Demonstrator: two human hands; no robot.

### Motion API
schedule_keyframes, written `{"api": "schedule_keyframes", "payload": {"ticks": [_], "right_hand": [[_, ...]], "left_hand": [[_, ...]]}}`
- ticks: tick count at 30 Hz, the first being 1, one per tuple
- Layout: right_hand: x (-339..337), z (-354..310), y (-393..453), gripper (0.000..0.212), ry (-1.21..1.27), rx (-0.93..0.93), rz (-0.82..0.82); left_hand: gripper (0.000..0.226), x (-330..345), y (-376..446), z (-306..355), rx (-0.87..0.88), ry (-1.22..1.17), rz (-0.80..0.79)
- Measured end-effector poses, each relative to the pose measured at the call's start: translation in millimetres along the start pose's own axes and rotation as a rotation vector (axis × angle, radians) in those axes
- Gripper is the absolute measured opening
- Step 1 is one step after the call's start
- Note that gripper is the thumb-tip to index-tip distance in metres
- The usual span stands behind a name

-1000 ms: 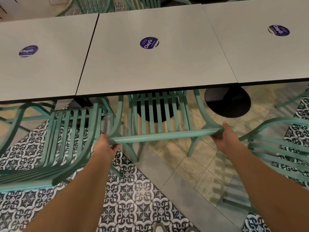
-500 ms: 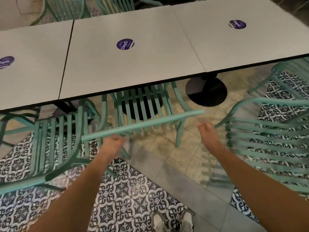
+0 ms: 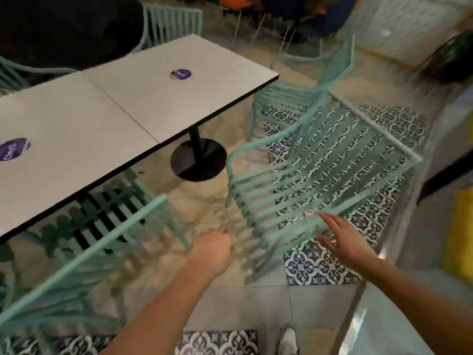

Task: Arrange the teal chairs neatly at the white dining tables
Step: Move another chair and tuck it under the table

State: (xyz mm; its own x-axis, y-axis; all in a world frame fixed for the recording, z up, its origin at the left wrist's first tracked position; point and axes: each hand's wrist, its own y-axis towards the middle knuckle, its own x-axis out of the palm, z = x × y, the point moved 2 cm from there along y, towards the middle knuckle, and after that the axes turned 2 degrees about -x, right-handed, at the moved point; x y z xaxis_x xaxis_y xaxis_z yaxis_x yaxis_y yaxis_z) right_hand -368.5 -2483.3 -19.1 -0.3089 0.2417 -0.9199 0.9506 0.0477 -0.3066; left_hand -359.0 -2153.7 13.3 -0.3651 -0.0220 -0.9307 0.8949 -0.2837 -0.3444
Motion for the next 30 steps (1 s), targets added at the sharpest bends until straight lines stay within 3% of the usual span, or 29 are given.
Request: {"api": "schedule_keyframes", "payload": {"ticks": [5, 15, 22, 30], "right_hand": [[-41, 83, 20, 0.066, 0.003, 0.005, 0.066], [-177, 218, 86, 0.068, -0.167, -0.095, 0.252], [-225, 287, 172, 0.067, -0.225, -0.116, 0.291], [-273, 340, 275, 0.081, -0.284, -0.138, 0.196]], "left_hand": [[0.033, -44, 68, 102, 0.132, 0.072, 0.143], [0.039, -104, 200, 289, 0.354, 0.265, 0.193], [0.050, -118, 320, 357, 0.317, 0.272, 0.247], [0.054, -151, 431, 400, 0.268, 0.258, 0.213]]}}
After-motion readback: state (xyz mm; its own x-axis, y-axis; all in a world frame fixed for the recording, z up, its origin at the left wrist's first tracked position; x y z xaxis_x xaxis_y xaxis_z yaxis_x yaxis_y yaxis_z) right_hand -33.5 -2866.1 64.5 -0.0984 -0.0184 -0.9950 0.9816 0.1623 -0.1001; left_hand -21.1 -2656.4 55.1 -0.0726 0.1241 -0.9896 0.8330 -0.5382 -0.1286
